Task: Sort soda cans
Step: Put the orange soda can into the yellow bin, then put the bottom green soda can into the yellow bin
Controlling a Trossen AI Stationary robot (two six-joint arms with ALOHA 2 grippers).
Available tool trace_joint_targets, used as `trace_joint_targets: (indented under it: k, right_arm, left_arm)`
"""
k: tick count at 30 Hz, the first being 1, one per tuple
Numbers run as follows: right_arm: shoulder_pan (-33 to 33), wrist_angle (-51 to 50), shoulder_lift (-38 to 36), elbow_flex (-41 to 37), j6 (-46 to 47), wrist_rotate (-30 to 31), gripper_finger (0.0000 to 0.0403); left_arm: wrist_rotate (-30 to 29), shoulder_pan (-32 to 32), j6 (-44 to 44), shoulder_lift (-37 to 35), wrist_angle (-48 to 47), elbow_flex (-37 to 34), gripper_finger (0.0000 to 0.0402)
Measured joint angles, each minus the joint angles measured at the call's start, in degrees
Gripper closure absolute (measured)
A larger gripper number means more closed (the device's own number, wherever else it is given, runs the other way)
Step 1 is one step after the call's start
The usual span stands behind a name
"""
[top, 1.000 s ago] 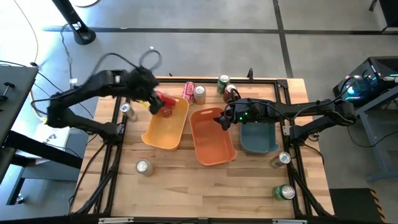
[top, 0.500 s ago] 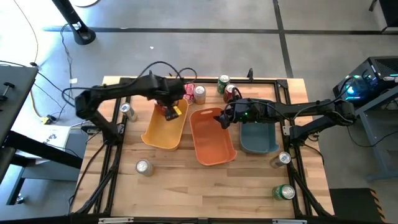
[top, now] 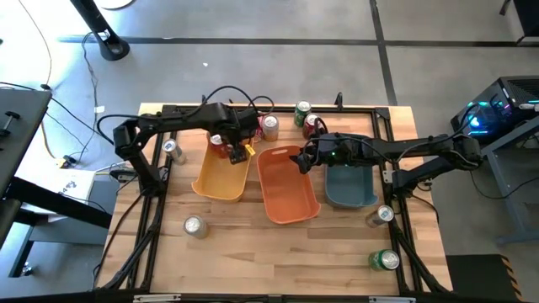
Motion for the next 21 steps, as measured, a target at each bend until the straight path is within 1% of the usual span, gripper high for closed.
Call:
trace_joint_targets:
  k: [4, 6, 14, 16, 21]
  right_arm:
    - [0.0, 0.0, 0.0, 0.0, -0.4, 0.0, 0.0107]
    - [0.0, 0.0, 0.0, 0.0, -0.4, 0.0, 0.0107]
    - [0.0, 0.0, 0.0, 0.0, -1.2, 0.0, 0.0107]
    - [0.0, 0.0, 0.0, 0.0, -1.4, 0.0, 0.0107]
    - [-0.2, -0.1, 0.0, 0.0, -1.4, 0.0, 0.0107]
  left_arm:
    - [0.7, 1.1, 0.2, -0.3, 0.2, 0.1, 0.0053]
    - [2.1, 1.9, 0.1, -0.2, 0.2, 0.0, 0.0051]
    - [2.2, 3.5, 0.2, -0.4, -0.5, 0.6, 0.0048]
    - [2.2, 3.4, 0.7, -1.1, -2.0, 3.1, 0.0048]
    - [2.0, 3.5, -0.8, -6.3, -1.3, 11.0, 0.0047]
